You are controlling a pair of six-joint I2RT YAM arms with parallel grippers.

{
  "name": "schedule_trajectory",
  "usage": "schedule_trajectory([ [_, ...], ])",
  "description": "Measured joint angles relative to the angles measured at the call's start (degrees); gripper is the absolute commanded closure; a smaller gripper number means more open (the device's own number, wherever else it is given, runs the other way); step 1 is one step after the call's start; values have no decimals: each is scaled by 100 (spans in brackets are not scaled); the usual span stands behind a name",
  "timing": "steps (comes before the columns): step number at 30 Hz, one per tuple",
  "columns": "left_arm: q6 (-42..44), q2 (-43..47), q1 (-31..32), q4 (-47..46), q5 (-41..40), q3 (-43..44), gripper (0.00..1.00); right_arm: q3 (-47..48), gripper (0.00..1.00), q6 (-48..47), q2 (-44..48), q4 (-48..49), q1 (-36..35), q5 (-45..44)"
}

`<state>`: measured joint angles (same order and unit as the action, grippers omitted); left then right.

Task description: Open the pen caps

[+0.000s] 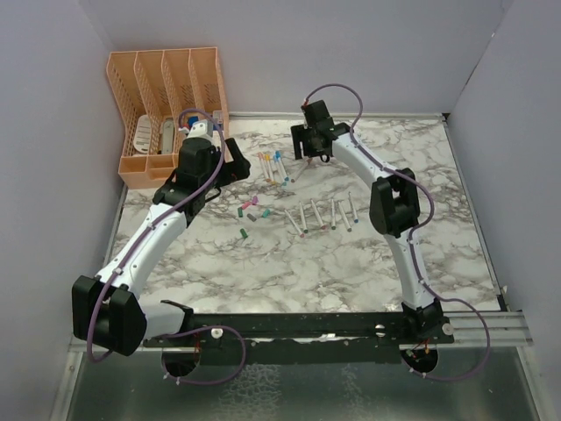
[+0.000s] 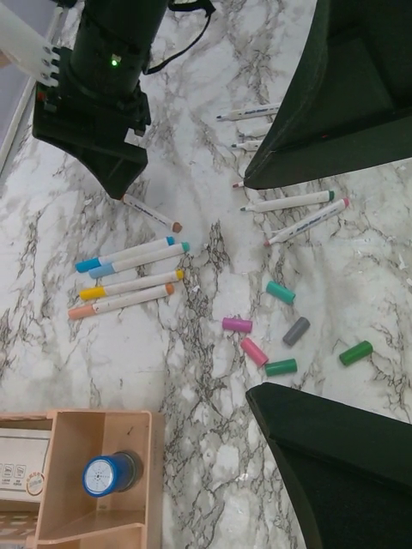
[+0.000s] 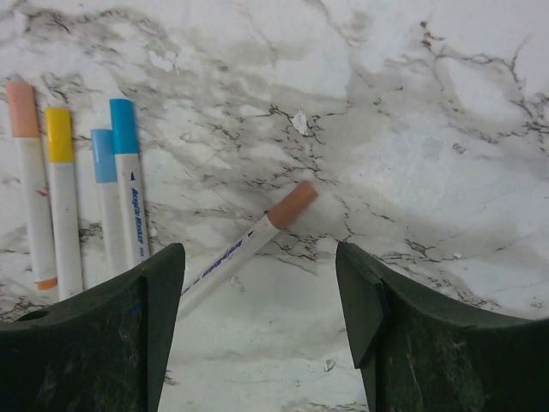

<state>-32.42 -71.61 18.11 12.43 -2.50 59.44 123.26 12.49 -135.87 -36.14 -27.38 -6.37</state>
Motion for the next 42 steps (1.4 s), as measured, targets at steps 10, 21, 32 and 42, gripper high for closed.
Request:
schedule_trajectory([
  [10,52,0,-111,-2,15,-2,1,229,30,205,-417,-387,-11,13],
  [21,66,-2,-166,-39,66,-85,1,-227,31,295,-417,-326,-28,138],
  [32,-17,-2,-190,-44,155,-122,1,-625,66,282,-275,26,-28,157],
  [42,-264,-2,-192,-188,494,-146,3,-1690,99,376,313,501,50,278],
])
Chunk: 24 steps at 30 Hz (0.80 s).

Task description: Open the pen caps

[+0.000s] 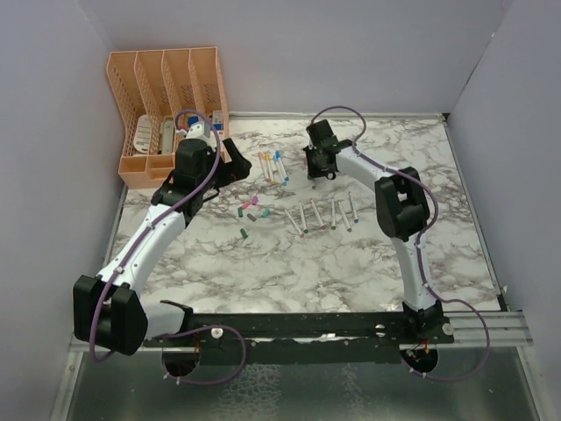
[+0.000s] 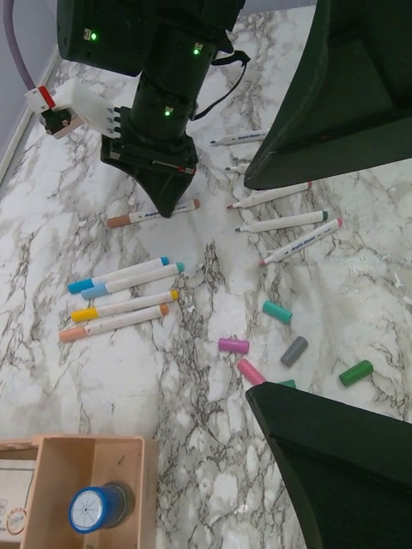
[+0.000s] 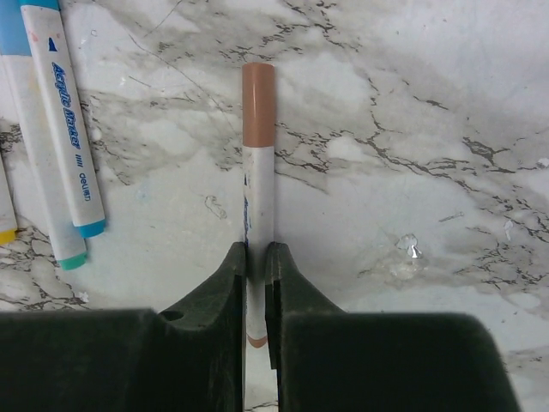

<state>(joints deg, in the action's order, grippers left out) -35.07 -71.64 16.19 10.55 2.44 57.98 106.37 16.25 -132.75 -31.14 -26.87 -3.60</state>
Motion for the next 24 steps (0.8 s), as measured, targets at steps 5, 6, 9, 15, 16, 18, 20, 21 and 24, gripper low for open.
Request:
schedule_trajectory([
  [5,-282,9,0,-249,260,-197,5,-387,99,-59,240,168,76,52],
  [6,-402,17,0,-361,341,-299,5,-551,99,-111,348,227,76,52],
  [9,-702,17,0,-640,542,-588,6,-1270,99,-254,839,455,87,96],
  [15,-1274,-356,11,-1246,997,-734,7,-2129,99,-492,2208,890,107,632],
  [16,-1340,-483,31,-1335,1056,-671,8,-2129,99,-514,2356,940,105,734],
  [18,-1425,-730,57,-1449,1156,-490,9,-2131,99,-562,2645,1058,81,938],
  [20,-1480,-1010,94,-1565,1263,-234,11,-2251,99,-608,2931,1200,0,1117],
  [21,-1504,-1132,122,-1622,1303,-114,12,-2330,99,-612,3027,1224,-50,1187],
  [24,-1587,-1449,232,-1814,1410,179,14,-2662,99,-612,3303,1290,-282,1386],
])
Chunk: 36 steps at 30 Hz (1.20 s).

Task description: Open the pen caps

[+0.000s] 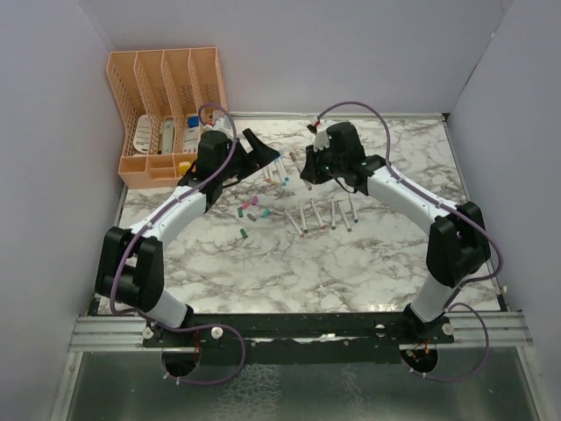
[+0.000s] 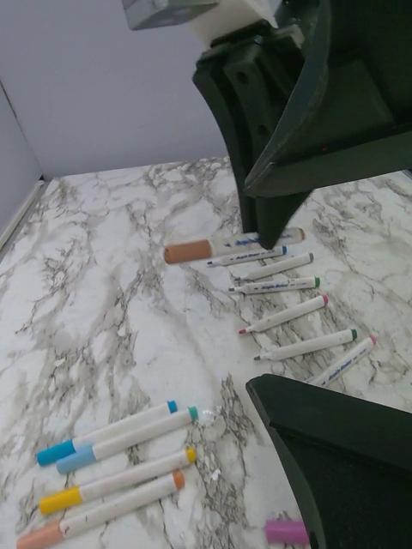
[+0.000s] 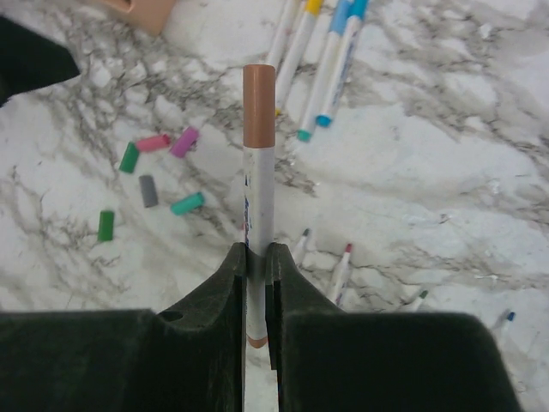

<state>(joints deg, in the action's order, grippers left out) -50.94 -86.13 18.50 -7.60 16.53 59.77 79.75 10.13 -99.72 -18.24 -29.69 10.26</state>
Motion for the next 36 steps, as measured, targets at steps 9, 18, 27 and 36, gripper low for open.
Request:
schedule_trajectory([
  [9,-232,-459,319,-402,149,153,24,-562,99,107,463,28,-428,424],
  [18,-299,-496,505,-505,192,153,40,-573,99,162,647,90,-533,487],
  [27,-337,-496,522,-549,192,153,52,-573,99,162,654,118,-575,507],
  [36,-341,-496,527,-590,197,153,66,-573,99,160,682,120,-584,527],
])
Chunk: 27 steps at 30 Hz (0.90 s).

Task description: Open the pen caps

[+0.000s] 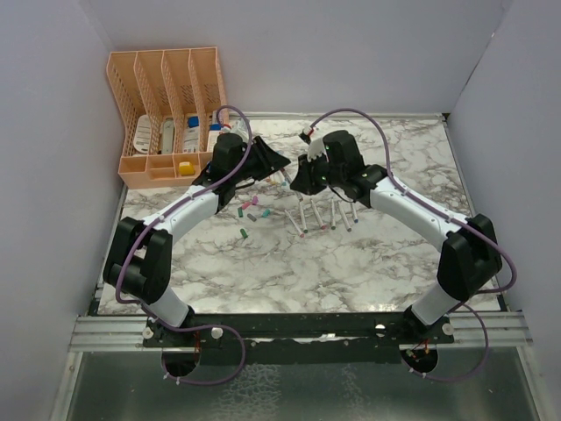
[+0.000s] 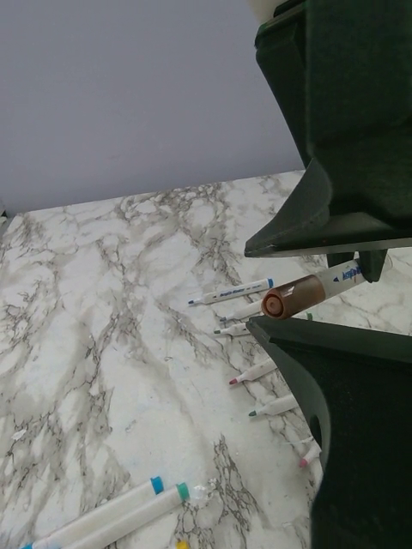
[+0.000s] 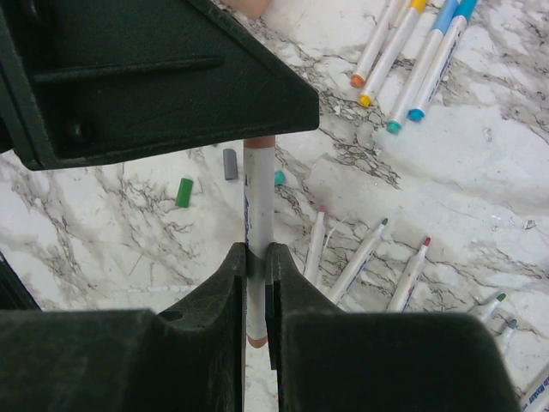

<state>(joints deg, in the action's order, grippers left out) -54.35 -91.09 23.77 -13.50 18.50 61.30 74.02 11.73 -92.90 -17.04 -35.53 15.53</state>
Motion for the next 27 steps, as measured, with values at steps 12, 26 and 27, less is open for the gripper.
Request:
schedule_trajectory([
  [12,-68,0,63,-146,76,2,100,-9,99,0,98,31,-4,-2],
  [26,-15,0,76,-85,74,0,100,20,21,-2,96,39,-4,0],
  [27,-15,0,90,-85,74,0,100,39,23,-2,87,39,-4,2],
])
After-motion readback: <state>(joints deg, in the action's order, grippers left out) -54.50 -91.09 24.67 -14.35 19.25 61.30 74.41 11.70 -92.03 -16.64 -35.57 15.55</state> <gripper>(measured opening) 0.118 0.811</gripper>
